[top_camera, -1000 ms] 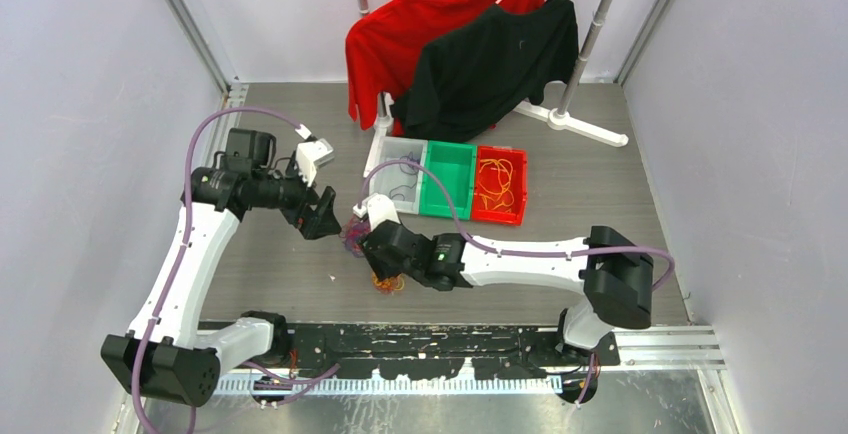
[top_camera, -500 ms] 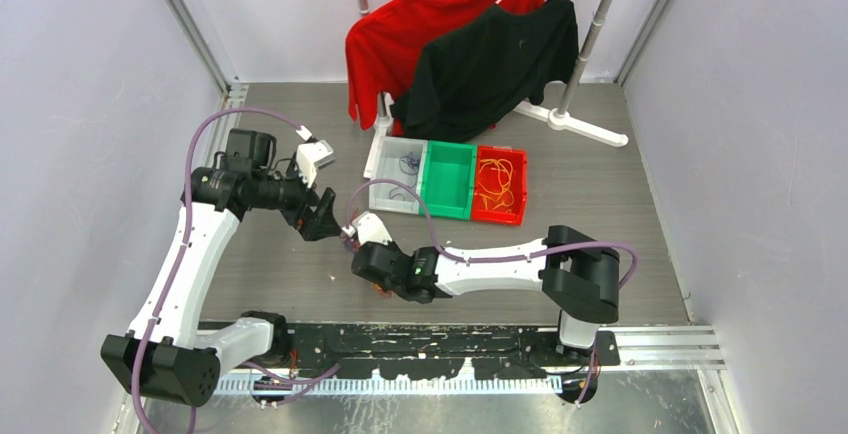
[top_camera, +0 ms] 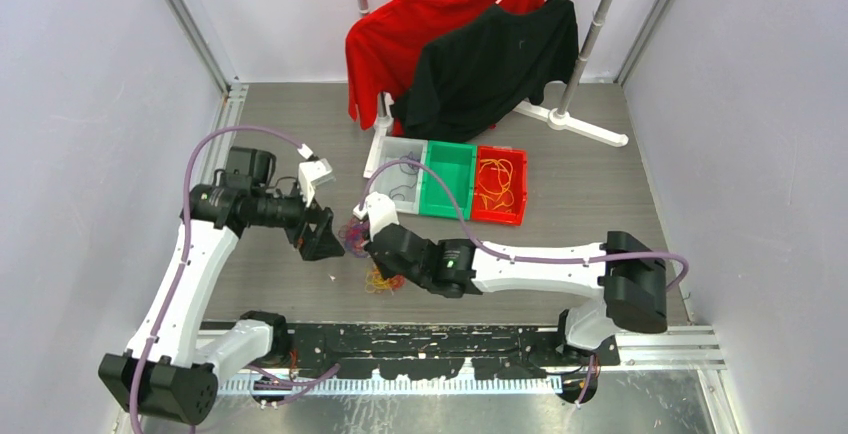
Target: Untangle the cables
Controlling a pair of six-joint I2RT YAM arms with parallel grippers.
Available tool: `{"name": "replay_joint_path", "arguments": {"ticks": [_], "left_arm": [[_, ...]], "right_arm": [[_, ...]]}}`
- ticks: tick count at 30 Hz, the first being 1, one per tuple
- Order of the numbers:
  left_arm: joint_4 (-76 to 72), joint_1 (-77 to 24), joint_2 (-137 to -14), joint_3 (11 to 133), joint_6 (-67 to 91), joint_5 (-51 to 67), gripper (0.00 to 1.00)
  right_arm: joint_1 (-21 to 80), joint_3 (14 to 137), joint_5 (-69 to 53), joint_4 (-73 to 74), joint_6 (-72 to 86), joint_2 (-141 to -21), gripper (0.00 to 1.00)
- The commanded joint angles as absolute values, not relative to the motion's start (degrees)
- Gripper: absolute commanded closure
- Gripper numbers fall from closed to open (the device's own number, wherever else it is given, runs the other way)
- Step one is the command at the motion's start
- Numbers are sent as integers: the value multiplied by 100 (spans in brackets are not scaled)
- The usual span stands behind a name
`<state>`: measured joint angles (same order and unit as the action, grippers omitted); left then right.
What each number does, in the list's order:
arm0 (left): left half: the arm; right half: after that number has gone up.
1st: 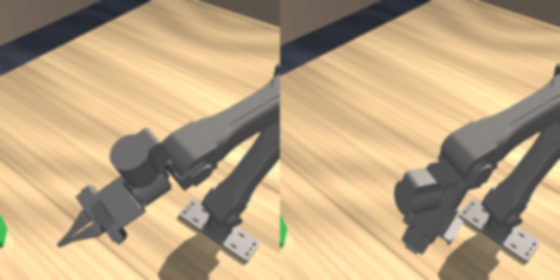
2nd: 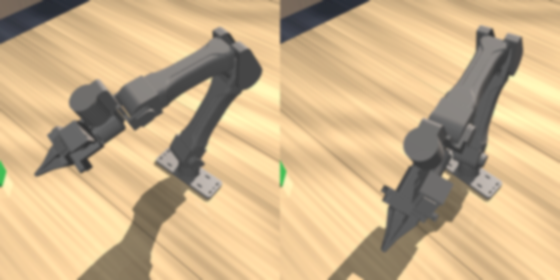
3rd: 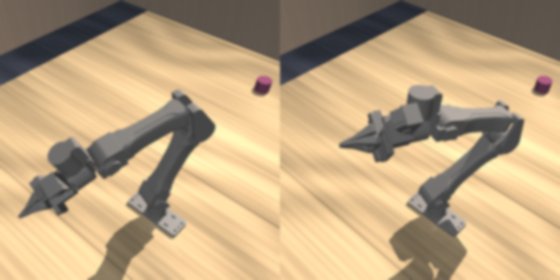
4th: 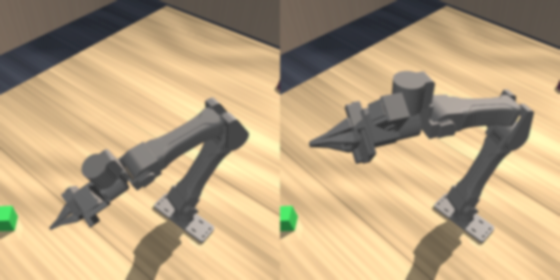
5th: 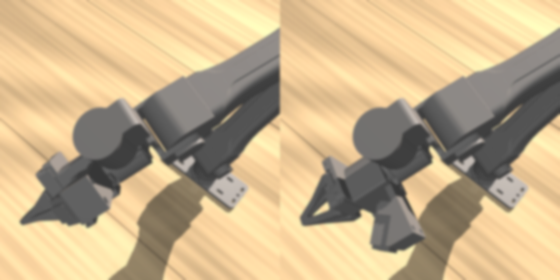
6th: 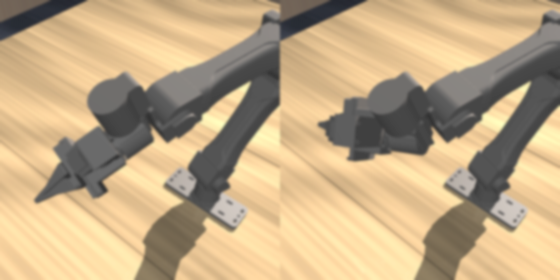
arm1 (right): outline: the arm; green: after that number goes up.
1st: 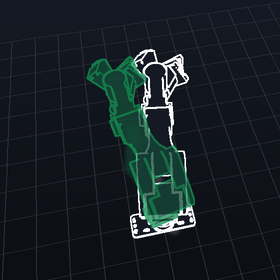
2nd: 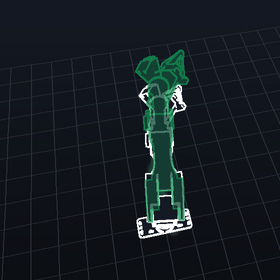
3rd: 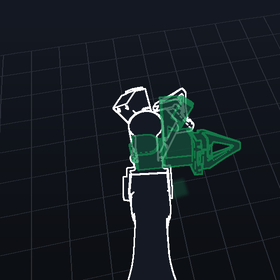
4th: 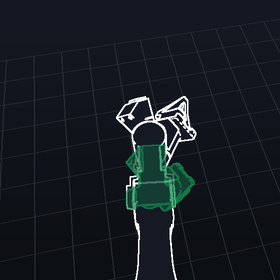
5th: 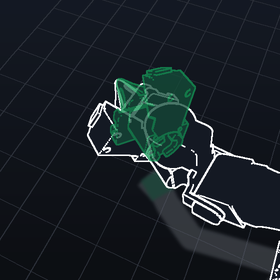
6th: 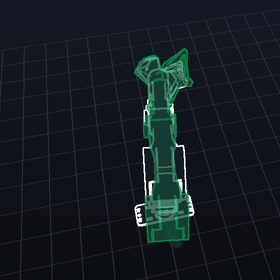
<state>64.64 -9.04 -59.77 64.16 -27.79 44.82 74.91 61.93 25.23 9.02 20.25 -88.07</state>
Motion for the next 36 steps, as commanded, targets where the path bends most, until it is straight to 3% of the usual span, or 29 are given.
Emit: {"name": "replay_joint_path", "arguments": {"ticks": [1, 10, 23, 29, 33, 36], "left_arm": [[6452, -992, -5339, 6049, -2846, 5384, 5], [5796, -1289, -4920, 5560, -2508, 5365, 7], [4202, -1727, -4776, 5337, -1650, 4569, 12], [4096, -1734, -4768, 5337, -1488, 4627, 28], [4170, -1732, -4789, 5378, -1458, 4761, 49], [4164, -1733, -4799, 5445, -1365, 4936, 73]], "right_arm": [[7201, 5976, 1914, 211, 2094, -8298, 96], [6541, 5788, 335, -670, 2996, -7785, 98], [6478, 6073, -96, -1152, 3379, -7303, 99], [6469, 6100, -291, -1405, 3633, -7234, 99], [6467, 6076, -340, -1539, 3744, -7209, 99], [6460, 6067, -416, -1590, 3827, -7229, 99]]}}
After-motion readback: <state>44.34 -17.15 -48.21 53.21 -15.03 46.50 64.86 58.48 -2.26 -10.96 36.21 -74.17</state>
